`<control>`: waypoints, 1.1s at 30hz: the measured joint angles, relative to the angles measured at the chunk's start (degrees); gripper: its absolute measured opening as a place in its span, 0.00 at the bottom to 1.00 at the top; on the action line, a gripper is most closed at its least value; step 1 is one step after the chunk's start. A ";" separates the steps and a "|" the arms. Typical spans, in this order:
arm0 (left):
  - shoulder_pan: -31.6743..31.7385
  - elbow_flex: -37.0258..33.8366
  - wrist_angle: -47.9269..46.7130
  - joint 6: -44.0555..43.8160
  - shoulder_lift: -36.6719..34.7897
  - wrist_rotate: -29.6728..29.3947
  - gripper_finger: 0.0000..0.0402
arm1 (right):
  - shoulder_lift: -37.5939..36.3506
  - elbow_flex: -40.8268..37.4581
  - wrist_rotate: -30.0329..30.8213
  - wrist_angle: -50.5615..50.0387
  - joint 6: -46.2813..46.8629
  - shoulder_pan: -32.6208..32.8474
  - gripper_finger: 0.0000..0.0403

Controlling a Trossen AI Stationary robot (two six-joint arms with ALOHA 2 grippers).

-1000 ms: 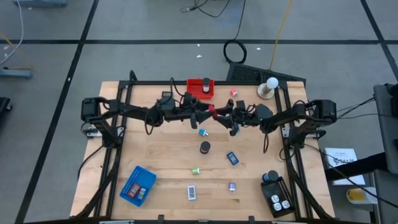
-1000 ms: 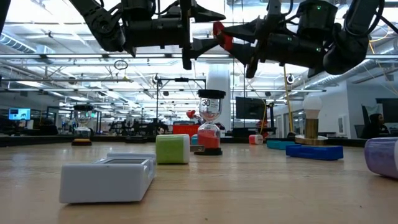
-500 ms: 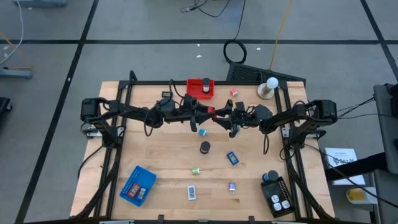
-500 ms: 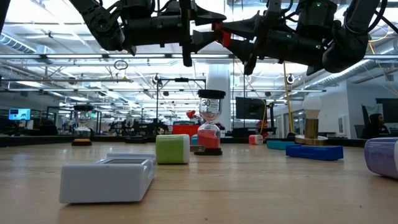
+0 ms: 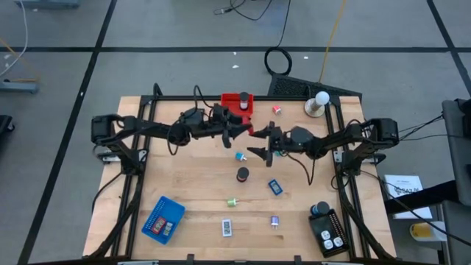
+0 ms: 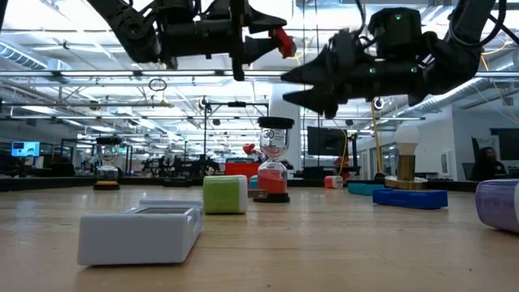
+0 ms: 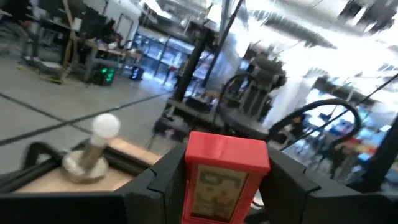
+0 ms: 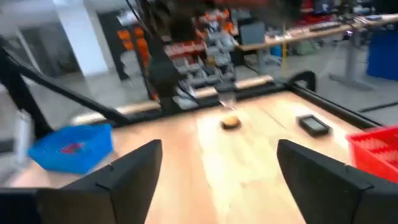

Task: Pick & Place Office items
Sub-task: Put the red digital timer into the blue bin

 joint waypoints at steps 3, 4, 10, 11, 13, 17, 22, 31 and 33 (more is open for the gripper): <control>-0.08 0.00 -7.65 3.12 -4.09 -0.63 0.40 | -1.58 0.00 0.03 -4.28 -2.20 -1.03 0.80; -0.15 0.00 -10.48 4.14 -5.74 -1.43 0.40 | -2.57 0.00 0.01 -6.08 -2.83 -1.48 0.80; -1.32 0.00 -32.15 5.28 -16.27 -5.15 0.40 | -11.82 -0.02 3.31 -24.44 -7.15 -4.73 0.64; -1.70 0.00 -36.09 4.16 -17.93 -5.66 0.40 | -13.45 -0.01 4.42 -27.10 -7.94 -5.10 0.60; -2.68 0.00 -45.69 0.84 -21.30 -7.39 0.40 | -16.37 0.00 6.76 -31.94 -9.50 -5.44 0.51; -7.21 0.00 -62.75 -8.00 -26.04 -13.25 0.40 | -20.47 -0.02 9.02 -38.29 -10.74 -5.51 0.33; -14.44 0.00 -77.23 -24.52 -28.40 -18.07 0.40 | -22.12 -0.02 8.98 -41.62 -11.18 -5.50 0.15; -28.67 6.14 -102.32 -53.14 -25.55 -18.02 0.40 | -22.18 -0.04 8.98 -42.27 -15.25 -5.70 0.02; -31.98 9.53 -108.90 -58.43 -24.15 -17.86 0.40 | -22.18 -0.04 8.98 -42.34 -15.26 -5.83 0.03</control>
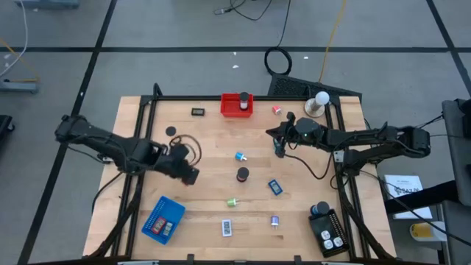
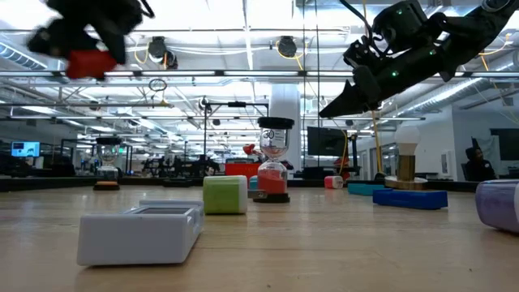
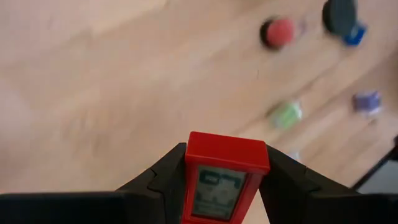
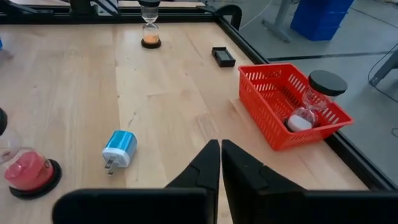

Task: Pick & Place Office items
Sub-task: Put the red digital timer into the blue bin

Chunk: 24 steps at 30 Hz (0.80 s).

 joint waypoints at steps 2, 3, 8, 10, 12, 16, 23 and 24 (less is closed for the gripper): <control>-3.51 3.37 -5.37 -4.69 1.84 1.55 0.40 | -0.01 0.00 0.00 -0.01 -0.34 -0.02 0.03; -5.30 4.79 -7.28 -6.57 2.87 2.58 0.40 | -0.01 0.00 0.00 -0.01 -0.79 -0.02 0.02; -13.21 8.66 -8.63 -13.02 9.37 6.98 0.40 | 0.02 0.00 -0.15 0.03 -1.29 -0.35 0.00; -16.02 8.85 -8.50 -15.63 12.63 8.40 0.40 | 0.02 -0.49 -0.13 0.77 -1.29 -0.56 0.01; -18.55 8.39 -7.44 -18.35 15.69 9.81 0.40 | 0.02 -1.45 -0.15 2.30 -1.30 -0.84 0.01; -22.13 7.78 -3.33 -22.28 20.46 10.53 0.40 | 0.02 -3.42 -0.17 6.46 -1.44 -1.73 0.01; -24.63 7.72 -7.07 -28.00 22.80 7.27 0.40 | 0.02 -4.96 -0.21 9.60 -1.07 -2.23 0.01; -24.61 7.72 -8.27 -28.68 22.80 6.70 0.40 | 0.02 -4.96 -0.22 9.68 -1.06 -2.23 0.01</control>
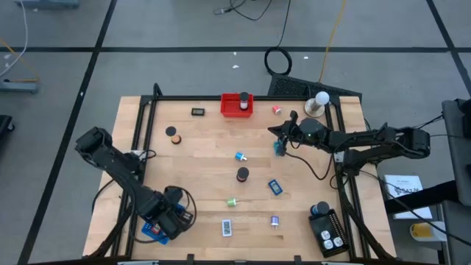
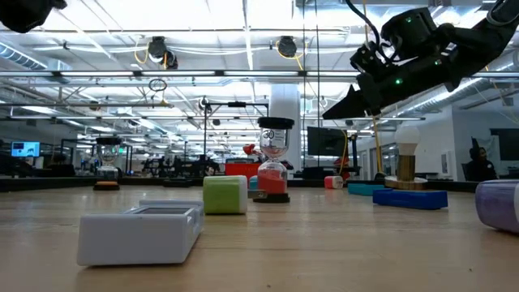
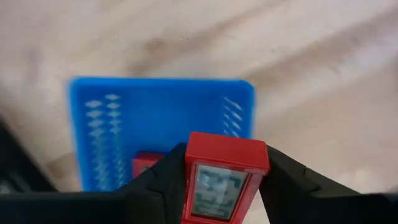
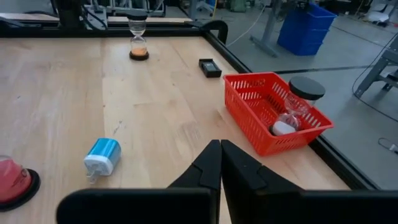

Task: Pick & Place Office items
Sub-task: Put the red digital timer into the blue bin

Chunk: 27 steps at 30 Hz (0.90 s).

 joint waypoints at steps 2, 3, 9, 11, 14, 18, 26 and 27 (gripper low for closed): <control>0.12 0.00 -1.83 -0.89 0.00 -0.99 0.40 | 0.00 -0.02 -0.01 0.35 0.01 0.00 0.01; 0.16 -0.03 -2.39 -1.09 0.00 -1.05 0.40 | 0.00 -0.02 -0.01 0.45 0.01 0.00 0.01; 0.09 -6.49 5.26 -2.19 -0.07 -1.59 0.40 | 0.00 -0.02 0.00 0.34 0.02 0.02 0.01; -0.16 -8.50 7.50 -2.85 -0.07 -1.14 0.40 | 0.00 -0.02 -0.02 0.36 0.02 0.02 0.01; -0.72 -9.63 7.49 -3.07 -0.04 -0.28 0.40 | 0.00 -0.02 -0.02 0.36 0.02 0.02 0.01; -1.04 -11.05 10.81 -2.80 -0.04 0.13 0.40 | 0.00 -0.02 0.00 0.64 0.04 0.02 0.01; -0.93 -14.72 17.62 -3.35 -0.04 -2.02 0.40 | 0.00 -0.02 -0.02 1.12 0.04 0.02 0.01; -0.91 -14.78 17.66 -3.35 -0.04 -2.05 0.40 | 0.00 -0.02 -0.02 1.12 0.04 0.02 0.01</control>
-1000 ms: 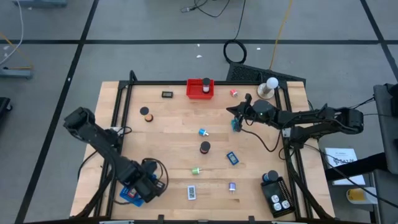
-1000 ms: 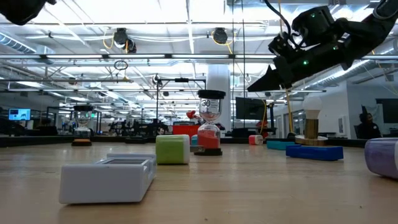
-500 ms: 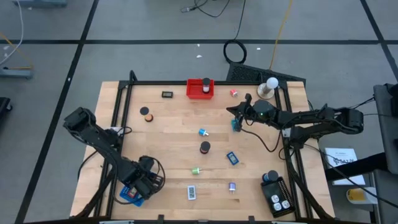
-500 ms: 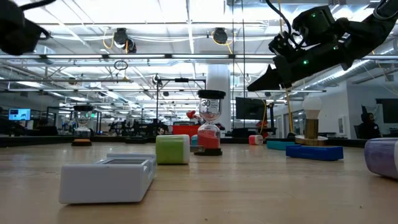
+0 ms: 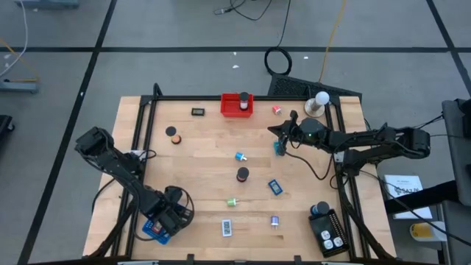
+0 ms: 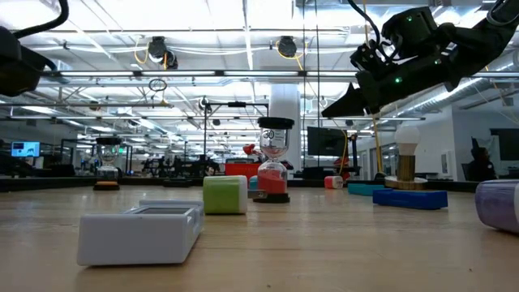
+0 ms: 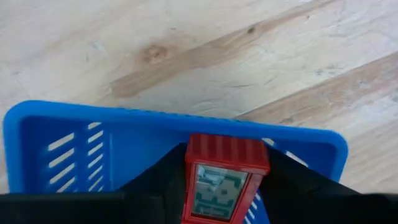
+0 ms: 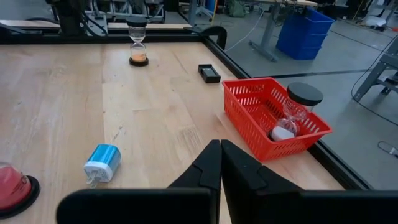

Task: Pick & Place Office items
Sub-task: Put the red digital timer into the blue bin, then adjust the blue bin

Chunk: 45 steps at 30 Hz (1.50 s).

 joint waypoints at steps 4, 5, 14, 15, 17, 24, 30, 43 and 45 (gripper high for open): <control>0.00 0.00 0.88 -0.11 0.00 0.07 0.47 | 0.00 0.00 0.00 0.02 0.00 0.00 0.01; 0.00 0.00 1.32 -0.10 0.00 0.09 0.51 | 0.00 0.00 0.00 0.02 0.00 0.00 0.01; 0.00 1.77 1.81 4.72 -0.92 3.19 0.63 | 0.00 0.00 0.00 0.19 0.02 0.00 0.01; 0.00 1.86 1.81 4.98 -1.47 3.21 0.62 | 0.00 0.00 -0.01 0.34 0.02 0.00 0.01; 0.00 1.88 1.73 5.28 -2.53 3.19 0.59 | 0.00 0.02 -0.02 0.50 0.02 0.00 0.01; -0.07 1.88 -2.65 5.37 -3.28 4.05 0.37 | 0.00 0.02 -0.02 0.50 0.04 0.08 0.01; 0.96 1.61 -4.63 7.90 -2.38 2.39 0.17 | 0.00 0.02 -0.04 0.48 0.04 0.09 0.01; 1.18 -2.93 -5.18 4.45 -2.34 3.77 0.03 | 0.00 0.02 -1.53 0.68 0.04 0.09 0.01; 1.19 -2.93 -5.45 4.94 -2.34 4.22 0.03 | 0.00 0.02 -1.51 0.70 0.04 0.09 0.01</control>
